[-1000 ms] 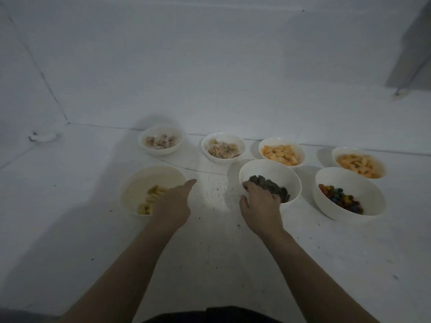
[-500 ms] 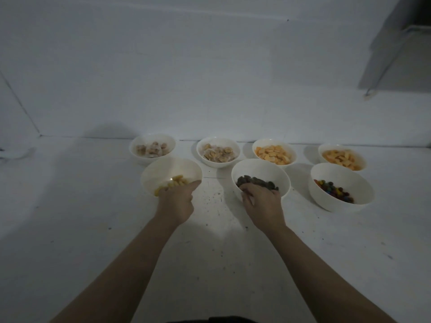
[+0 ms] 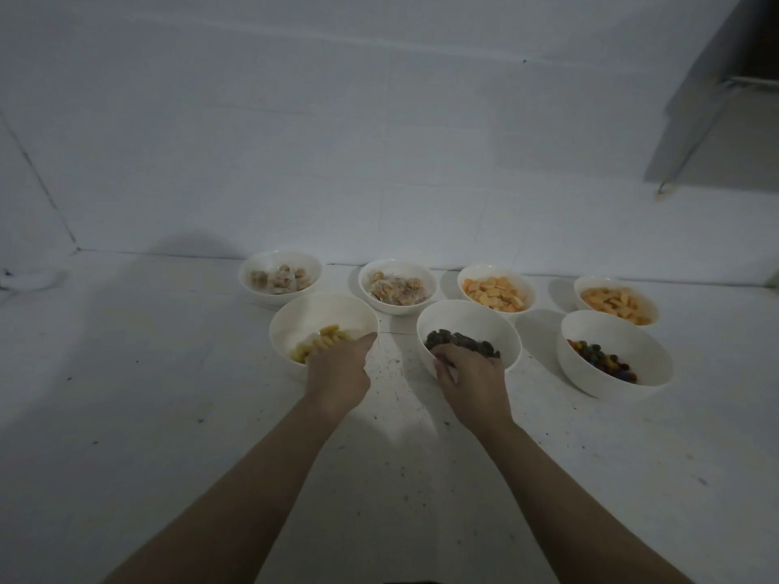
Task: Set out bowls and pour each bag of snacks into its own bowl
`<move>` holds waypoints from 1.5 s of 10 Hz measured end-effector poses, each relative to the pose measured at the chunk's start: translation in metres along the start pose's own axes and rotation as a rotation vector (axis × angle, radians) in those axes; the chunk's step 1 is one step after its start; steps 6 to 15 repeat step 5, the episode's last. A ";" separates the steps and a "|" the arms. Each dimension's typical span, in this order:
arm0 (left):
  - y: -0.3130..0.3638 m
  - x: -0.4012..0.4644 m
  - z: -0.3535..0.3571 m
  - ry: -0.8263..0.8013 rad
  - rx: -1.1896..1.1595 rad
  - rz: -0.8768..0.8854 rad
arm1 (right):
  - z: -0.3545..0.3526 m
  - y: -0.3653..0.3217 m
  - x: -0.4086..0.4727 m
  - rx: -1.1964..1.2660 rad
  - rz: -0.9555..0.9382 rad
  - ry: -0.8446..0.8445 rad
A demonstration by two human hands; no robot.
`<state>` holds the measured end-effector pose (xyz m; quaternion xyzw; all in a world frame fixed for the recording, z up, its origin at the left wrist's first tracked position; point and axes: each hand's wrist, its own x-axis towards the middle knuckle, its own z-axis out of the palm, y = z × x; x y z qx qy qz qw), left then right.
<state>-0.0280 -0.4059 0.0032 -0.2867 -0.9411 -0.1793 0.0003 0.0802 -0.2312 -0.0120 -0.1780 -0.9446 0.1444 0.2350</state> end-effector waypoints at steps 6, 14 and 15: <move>-0.029 -0.095 0.000 0.446 -0.107 0.439 | -0.015 0.002 -0.082 0.215 -0.403 0.234; -0.029 -0.095 0.000 0.446 -0.107 0.439 | -0.015 0.002 -0.082 0.215 -0.403 0.234; -0.029 -0.095 0.000 0.446 -0.107 0.439 | -0.015 0.002 -0.082 0.215 -0.403 0.234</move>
